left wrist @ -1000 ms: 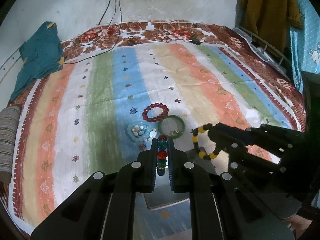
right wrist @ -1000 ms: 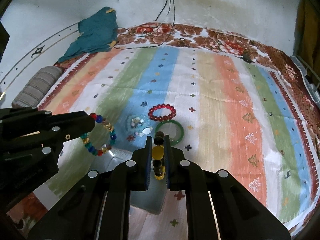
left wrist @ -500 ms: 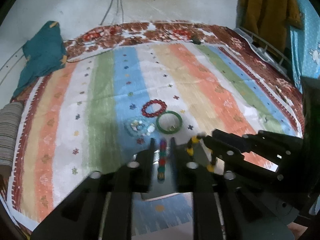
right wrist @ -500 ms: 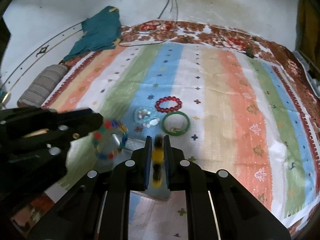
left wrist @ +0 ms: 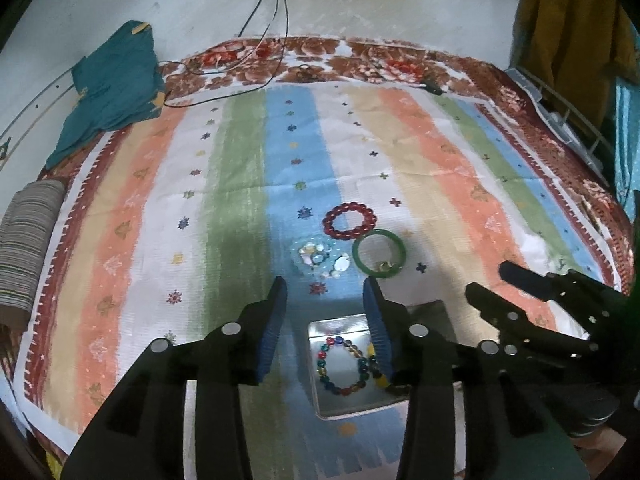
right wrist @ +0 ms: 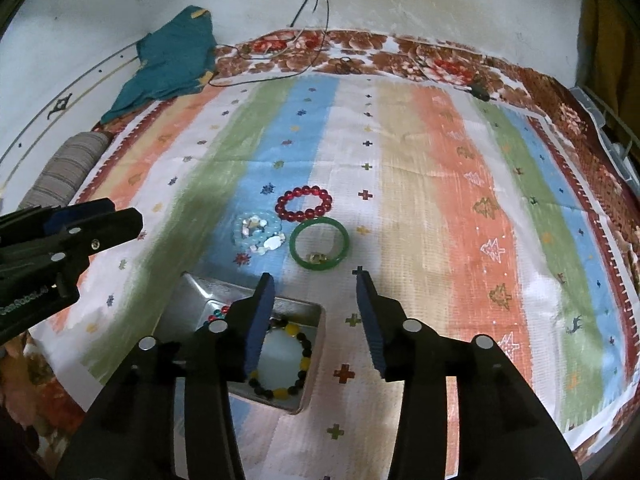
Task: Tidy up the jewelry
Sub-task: 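Move both tools back to the green bangle and light-blue bead bracelet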
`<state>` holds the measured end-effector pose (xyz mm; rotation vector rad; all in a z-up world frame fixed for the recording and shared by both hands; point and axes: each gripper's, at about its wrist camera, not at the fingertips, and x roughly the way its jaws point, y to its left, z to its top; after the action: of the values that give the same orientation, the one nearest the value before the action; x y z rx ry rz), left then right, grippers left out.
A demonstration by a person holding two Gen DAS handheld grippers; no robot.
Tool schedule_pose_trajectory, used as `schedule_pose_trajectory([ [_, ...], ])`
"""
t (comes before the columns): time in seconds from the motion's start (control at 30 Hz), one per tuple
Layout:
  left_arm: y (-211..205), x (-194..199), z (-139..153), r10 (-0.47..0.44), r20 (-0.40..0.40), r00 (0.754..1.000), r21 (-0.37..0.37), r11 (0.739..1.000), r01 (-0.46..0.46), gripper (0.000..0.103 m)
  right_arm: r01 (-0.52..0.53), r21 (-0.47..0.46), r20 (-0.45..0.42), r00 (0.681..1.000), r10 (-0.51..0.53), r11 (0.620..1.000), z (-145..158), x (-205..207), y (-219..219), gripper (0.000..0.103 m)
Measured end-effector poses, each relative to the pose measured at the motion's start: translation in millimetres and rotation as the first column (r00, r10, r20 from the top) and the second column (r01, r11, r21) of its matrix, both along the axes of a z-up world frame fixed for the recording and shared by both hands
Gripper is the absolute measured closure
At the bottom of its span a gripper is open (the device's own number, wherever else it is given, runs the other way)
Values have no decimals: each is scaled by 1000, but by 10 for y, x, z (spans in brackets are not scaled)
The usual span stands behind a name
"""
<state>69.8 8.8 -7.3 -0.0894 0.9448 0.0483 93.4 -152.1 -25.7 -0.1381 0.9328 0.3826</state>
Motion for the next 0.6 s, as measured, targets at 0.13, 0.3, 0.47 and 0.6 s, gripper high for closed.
schedule_pose_trajectory([
  [0.13, 43, 100, -74, 16, -22, 1000, 23, 1000, -15, 55, 15, 2, -8, 1000, -15, 1000, -8, 93, -34, 47],
  [0.3, 107, 240, -175, 33, -51, 998, 56, 998, -30, 50, 25, -6, -14, 1000, -25, 1000, -29, 216, -40, 42],
  [0.47, 181, 398, -292, 34, -80, 996, 50, 998, -30, 42, 34, -15, -29, 999, -34, 999, -93, 350, -33, 36],
  [0.6, 255, 548, -414, 58, -112, 992, 47, 998, -53, 42, 38, -28, -52, 998, -40, 999, -206, 465, -9, 32],
])
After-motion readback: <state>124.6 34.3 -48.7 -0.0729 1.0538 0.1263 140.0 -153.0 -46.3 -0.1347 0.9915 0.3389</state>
